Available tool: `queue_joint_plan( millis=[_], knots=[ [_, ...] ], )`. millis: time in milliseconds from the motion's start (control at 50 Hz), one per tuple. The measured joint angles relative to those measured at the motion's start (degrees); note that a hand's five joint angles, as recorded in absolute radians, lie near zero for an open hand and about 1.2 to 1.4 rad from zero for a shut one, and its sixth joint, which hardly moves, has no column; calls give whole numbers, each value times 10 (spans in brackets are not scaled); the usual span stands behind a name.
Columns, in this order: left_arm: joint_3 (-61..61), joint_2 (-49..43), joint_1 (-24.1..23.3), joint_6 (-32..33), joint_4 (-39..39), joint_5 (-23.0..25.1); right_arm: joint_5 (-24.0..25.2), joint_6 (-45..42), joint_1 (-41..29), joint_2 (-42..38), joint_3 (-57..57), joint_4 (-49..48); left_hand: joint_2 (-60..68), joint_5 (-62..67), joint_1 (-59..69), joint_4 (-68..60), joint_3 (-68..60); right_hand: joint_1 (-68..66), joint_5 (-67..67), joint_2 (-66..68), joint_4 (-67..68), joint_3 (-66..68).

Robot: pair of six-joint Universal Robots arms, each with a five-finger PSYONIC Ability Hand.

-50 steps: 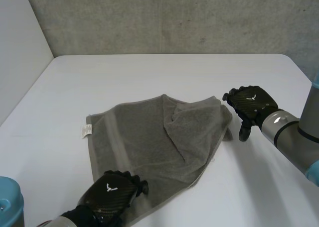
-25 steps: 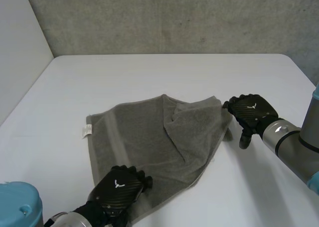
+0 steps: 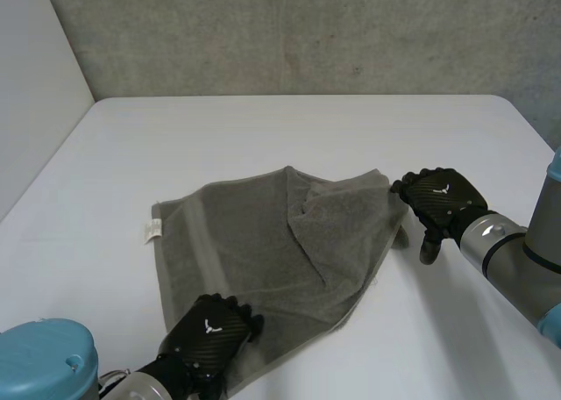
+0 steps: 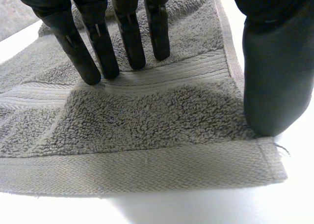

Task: Fold the towel.

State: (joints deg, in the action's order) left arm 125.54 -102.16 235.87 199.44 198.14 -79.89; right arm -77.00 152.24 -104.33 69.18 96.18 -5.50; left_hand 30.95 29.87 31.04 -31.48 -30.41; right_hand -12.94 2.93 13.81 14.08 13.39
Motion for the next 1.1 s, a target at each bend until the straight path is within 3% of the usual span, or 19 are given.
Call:
queue_joint_plan(
  millis=[220,420,660,760,840,880,1100],
  knots=[
    [-10,-13,-1,-1,15,-6,0,-1,-1,0,4,-1,24,14,23,-15,-29,0,0,0,0,0],
    [-24,-18,-1,-1,22,-8,-1,-16,-1,0,9,-2,157,161,157,-153,-162,0,0,0,0,0],
    [-32,-11,1,-5,33,-31,-1,-22,-2,1,11,-2,230,235,229,-226,-235,0,0,0,0,0],
    [-34,-3,3,-7,34,-36,-1,-22,-1,1,11,-2,336,338,335,-332,-343,0,0,0,0,0],
    [-36,11,6,-8,36,-36,-1,-22,1,-1,8,-1,501,507,486,-499,-514,0,0,0,0,0],
    [-36,17,8,-9,37,-36,-1,-21,3,-2,6,-1,534,531,492,-535,-557,0,0,0,0,0],
    [-38,48,23,-13,45,-36,-7,-9,26,-7,-9,1,536,535,492,-546,-578,0,0,0,0,0]
  ],
)
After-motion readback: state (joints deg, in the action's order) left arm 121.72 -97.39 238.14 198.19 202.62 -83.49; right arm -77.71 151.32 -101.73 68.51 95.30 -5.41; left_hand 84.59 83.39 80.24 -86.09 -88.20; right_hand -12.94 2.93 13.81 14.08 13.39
